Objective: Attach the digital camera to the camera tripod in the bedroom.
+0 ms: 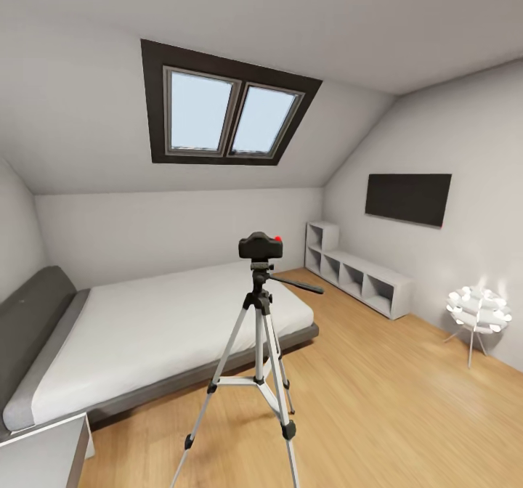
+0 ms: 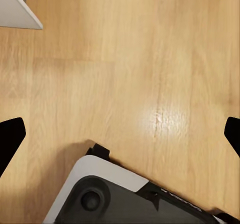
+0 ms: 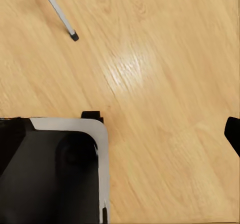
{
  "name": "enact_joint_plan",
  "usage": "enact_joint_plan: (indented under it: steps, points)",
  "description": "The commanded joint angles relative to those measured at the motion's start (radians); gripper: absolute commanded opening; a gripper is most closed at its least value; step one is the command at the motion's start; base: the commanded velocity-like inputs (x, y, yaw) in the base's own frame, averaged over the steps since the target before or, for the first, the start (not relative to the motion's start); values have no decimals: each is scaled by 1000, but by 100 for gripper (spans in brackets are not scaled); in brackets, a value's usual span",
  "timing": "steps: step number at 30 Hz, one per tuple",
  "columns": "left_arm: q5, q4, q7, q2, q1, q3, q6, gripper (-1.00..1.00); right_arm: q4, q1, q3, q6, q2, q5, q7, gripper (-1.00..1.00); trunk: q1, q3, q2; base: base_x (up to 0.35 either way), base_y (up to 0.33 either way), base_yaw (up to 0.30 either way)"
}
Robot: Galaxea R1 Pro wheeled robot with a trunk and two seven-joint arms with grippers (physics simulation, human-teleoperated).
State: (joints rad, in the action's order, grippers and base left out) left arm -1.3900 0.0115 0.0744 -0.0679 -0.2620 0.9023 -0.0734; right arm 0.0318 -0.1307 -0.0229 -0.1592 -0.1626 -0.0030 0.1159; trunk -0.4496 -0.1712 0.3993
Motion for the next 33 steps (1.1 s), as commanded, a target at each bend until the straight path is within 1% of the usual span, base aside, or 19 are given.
enact_joint_plan:
  steps: [1, 3, 4, 5, 6, 8, 11, 15, 16, 17, 18, 19, 23, 24, 25, 30, 33]
  points:
    - [-6, 0, 4, 2, 1, 8, -1, 100, 3, 2, -4, -9, -1, -20, 3, 100, 0, 0, 1, 0, 0, 0]
    - [-4, -2, 4, 5, 6, 9, 0, 100, 3, 6, -7, -13, -1, -49, 2, 100, 0, 0, 1, 0, 0, 0]
    - [1, -4, 4, 6, 18, 9, 0, 100, 3, 8, -9, -15, -2, -69, 1, 100, 0, 0, 1, 0, 0, 0]
    - [5, -4, 4, 7, 24, 9, 1, 100, 3, 9, -9, -15, -2, -75, 0, 100, 0, 0, 1, 0, 0, 0]
    - [16, -5, 4, 8, 34, 10, 1, 100, 3, 10, -10, -16, -3, -85, 0, 100, 0, 0, 1, 0, 0, 0]
    - [33, -6, 4, 9, 43, 10, 1, 100, 2, 11, -10, -17, -2, -90, 0, 100, 0, 0, 1, 0, 0, 0]
    - [71, -6, 4, 10, 54, 10, -2, 100, 2, 12, -9, -16, -2, -94, -1, 100, 0, 0, 1, 0, 0, 0]
    - [139, -6, 4, 16, 63, 11, -4, 100, 2, 12, -7, -16, -2, -90, -1, 100, 0, 0, 1, 0, 0, 0]
    - [173, -6, 4, 19, 65, 11, -4, 100, 2, 12, -7, -16, -3, -80, -1, 100, 0, 0, 1, 0, 0, 0]
    - [187, -6, 4, 20, 66, 11, -5, 100, 2, 12, -7, -16, -4, -72, -1, 100, 0, 0, 1, 0, 0, 0]
    - [216, -7, 4, 21, 67, 11, -6, 100, 2, 13, -7, -17, -4, -40, -1, 100, 0, 0, 1, 0, 0, 0]
    - [227, -7, 4, 22, 68, 10, -7, 100, 2, 13, -6, -17, -3, -14, -1, 100, 0, 0, 1, 0, 0, 0]
    - [237, -7, 5, 23, 68, 10, -8, 100, 2, 13, -6, -18, -1, 39, -1, 100, 0, 0, 1, 0, 0, 0]
    - [240, -7, 5, 23, 68, 10, -8, 100, 2, 13, -6, -18, -1, 62, -1, 100, 0, 0, 1, 0, 0, 0]
    - [240, -7, 5, 23, 69, 10, -9, 100, 2, 13, -6, -18, -1, 71, -1, 100, 0, 0, 1, 0, 0, 0]
    - [244, -7, 6, 23, 69, 10, -9, 100, 2, 13, -6, -18, 0, 101, -1, 100, 0, 0, 1, 0, 0, 0]
    - [248, -7, 6, 23, 69, 10, -9, 100, 2, 13, -6, -18, 0, 106, 0, 100, 0, 0, 1, 0, 0, 0]
